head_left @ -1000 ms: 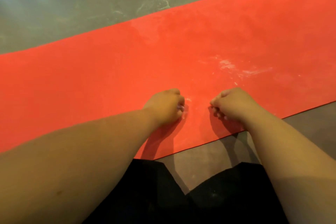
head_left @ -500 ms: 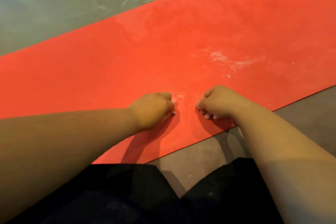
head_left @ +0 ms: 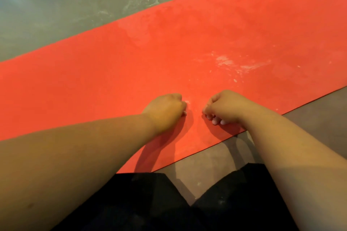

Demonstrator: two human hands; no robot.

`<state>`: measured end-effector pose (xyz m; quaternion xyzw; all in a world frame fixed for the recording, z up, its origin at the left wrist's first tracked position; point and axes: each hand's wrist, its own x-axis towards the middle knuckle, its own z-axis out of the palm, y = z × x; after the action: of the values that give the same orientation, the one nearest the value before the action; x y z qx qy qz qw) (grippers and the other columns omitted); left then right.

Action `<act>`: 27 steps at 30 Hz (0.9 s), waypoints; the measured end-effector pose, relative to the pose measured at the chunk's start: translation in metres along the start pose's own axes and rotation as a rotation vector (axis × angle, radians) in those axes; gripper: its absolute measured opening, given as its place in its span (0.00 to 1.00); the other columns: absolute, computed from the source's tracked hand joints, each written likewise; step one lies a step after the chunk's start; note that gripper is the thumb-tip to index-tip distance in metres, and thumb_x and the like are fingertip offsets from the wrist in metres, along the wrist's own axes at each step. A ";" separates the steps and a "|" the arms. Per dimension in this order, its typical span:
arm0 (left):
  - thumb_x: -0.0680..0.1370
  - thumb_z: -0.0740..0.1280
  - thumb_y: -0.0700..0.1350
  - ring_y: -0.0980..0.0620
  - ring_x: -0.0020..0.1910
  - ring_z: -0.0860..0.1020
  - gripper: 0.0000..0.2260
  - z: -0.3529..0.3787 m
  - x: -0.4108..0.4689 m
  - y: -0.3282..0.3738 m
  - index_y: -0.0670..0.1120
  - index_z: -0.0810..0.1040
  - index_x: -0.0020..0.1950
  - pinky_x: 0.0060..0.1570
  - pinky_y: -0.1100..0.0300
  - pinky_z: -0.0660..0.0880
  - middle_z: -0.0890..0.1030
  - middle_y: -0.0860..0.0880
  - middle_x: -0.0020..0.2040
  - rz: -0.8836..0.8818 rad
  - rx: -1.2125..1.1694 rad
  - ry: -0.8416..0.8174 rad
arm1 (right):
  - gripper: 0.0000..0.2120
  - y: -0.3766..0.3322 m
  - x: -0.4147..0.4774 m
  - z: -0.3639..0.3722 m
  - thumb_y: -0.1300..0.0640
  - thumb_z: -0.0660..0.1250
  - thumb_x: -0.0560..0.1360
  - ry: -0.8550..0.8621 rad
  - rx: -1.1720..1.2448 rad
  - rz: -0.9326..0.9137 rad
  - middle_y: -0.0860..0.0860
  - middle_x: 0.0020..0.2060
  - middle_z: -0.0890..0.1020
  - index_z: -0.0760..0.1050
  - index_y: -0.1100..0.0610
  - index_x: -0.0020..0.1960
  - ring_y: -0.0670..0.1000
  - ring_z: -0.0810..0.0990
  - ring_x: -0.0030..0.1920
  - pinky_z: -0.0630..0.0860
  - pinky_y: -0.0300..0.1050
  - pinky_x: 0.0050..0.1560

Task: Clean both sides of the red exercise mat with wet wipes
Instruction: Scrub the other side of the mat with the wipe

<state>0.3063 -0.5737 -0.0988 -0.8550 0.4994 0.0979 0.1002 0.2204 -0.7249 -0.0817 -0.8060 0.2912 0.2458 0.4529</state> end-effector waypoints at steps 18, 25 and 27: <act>0.76 0.65 0.40 0.38 0.56 0.77 0.10 -0.016 0.042 -0.006 0.41 0.79 0.56 0.48 0.49 0.73 0.78 0.39 0.57 -0.335 -0.064 0.009 | 0.07 0.003 0.001 0.000 0.60 0.65 0.76 -0.010 0.092 -0.025 0.55 0.34 0.78 0.76 0.62 0.42 0.53 0.77 0.36 0.71 0.41 0.35; 0.78 0.64 0.45 0.41 0.55 0.76 0.07 -0.008 -0.008 0.012 0.45 0.80 0.52 0.41 0.57 0.63 0.79 0.43 0.54 -0.084 -0.107 -0.110 | 0.08 -0.002 0.005 0.001 0.60 0.64 0.76 -0.018 0.061 0.011 0.58 0.35 0.79 0.76 0.62 0.40 0.54 0.77 0.35 0.70 0.41 0.33; 0.78 0.65 0.45 0.41 0.55 0.77 0.08 -0.011 0.004 0.006 0.45 0.80 0.53 0.42 0.56 0.66 0.80 0.42 0.55 -0.154 -0.133 -0.073 | 0.08 -0.002 0.004 0.001 0.59 0.64 0.75 -0.013 0.054 0.008 0.58 0.35 0.79 0.76 0.61 0.39 0.54 0.77 0.36 0.71 0.43 0.35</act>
<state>0.3041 -0.5828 -0.0899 -0.8915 0.4205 0.1539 0.0685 0.2247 -0.7242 -0.0836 -0.7908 0.2979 0.2448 0.4754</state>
